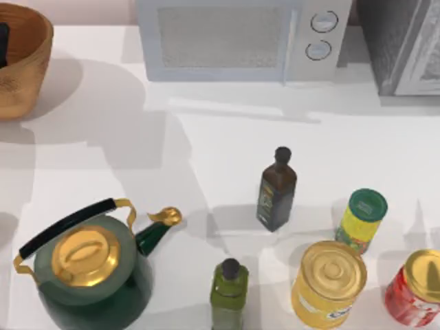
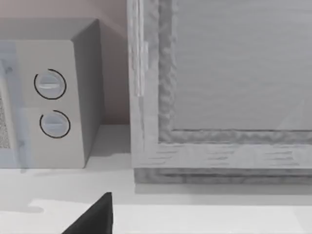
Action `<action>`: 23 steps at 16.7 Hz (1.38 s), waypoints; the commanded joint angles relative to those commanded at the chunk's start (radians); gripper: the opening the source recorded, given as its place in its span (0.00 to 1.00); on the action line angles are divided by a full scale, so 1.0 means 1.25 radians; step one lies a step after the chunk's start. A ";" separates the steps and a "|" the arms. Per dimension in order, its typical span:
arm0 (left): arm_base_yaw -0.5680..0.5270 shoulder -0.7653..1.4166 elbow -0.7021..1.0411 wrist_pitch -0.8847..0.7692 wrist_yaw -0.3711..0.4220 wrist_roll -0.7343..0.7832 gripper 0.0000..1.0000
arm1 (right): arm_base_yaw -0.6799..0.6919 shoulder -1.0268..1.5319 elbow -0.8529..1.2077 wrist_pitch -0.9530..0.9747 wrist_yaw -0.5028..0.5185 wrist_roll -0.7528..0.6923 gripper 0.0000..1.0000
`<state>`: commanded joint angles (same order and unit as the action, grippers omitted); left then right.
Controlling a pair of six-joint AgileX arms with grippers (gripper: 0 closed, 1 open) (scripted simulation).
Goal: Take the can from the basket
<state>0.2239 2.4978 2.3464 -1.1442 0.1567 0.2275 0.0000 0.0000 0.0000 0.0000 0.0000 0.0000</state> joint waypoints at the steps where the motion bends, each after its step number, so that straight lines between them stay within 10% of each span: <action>1: 0.000 0.000 0.000 0.000 0.000 0.000 1.00 | 0.000 0.000 0.000 0.000 0.000 0.000 1.00; 15: -0.013 0.084 -0.025 0.110 -0.002 -0.013 1.00 | 0.000 0.000 0.000 0.000 0.000 0.000 1.00; 23: -0.013 0.084 -0.025 0.110 -0.002 -0.013 0.40 | 0.000 0.000 0.000 0.000 0.000 0.000 1.00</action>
<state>0.2071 2.6023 2.3154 -1.0064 0.1537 0.2117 0.0000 0.0000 0.0000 0.0000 0.0000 0.0000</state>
